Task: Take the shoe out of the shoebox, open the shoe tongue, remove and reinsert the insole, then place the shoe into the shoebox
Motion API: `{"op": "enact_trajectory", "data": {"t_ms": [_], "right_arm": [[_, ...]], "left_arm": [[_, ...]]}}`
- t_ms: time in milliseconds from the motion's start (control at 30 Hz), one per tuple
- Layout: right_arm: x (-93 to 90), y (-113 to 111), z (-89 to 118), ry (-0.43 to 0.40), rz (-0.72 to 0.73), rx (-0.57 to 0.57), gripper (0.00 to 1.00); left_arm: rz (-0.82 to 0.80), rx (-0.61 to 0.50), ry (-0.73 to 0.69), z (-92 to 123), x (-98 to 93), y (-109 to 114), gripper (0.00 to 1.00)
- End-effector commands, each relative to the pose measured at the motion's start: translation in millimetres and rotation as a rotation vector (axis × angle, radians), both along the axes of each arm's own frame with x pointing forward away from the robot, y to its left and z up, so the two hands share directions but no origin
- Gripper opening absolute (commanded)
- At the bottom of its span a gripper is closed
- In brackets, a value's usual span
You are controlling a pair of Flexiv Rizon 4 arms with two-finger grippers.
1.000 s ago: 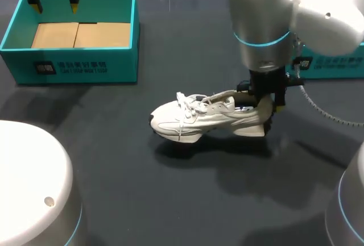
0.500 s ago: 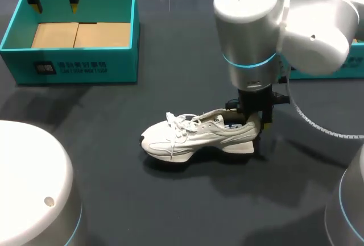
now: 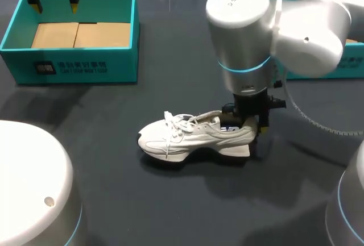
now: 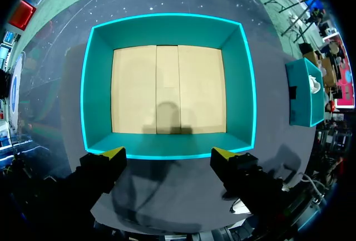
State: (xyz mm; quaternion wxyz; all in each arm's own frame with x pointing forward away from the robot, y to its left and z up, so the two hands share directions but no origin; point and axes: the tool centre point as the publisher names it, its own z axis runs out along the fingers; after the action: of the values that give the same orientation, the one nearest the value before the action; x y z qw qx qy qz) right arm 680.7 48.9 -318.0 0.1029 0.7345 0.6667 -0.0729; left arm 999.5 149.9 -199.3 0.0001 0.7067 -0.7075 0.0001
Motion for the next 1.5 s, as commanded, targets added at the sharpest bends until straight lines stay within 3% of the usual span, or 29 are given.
{"op": "enact_trajectory", "data": {"t_ms": [33,367,1100,1333,1500], "right_arm": [[-14.4,7,-18,-0.015,-0.011,-0.01,0.0],[-25.7,15,-41,-0.016,-0.037,0.012,0.0],[-14.0,8,-70,0.014,0.002,0.05,0.0],[-13.1,7,-71,0.02,0.012,0.055,0.29],[-11.3,7,-70,0.027,0.017,0.059,0.55]], "left_arm": [[0.0,0.0,0.0,0,0.1,0,1.0],[0.0,0.0,0.0,0,0.1,0,1.0],[0.0,0.0,0.0,0,0.1,0,1.0],[0.0,0.0,0.0,0,0.1,0,1.0],[0.0,0.0,0.0,0,0.1,0,1.0]]}}
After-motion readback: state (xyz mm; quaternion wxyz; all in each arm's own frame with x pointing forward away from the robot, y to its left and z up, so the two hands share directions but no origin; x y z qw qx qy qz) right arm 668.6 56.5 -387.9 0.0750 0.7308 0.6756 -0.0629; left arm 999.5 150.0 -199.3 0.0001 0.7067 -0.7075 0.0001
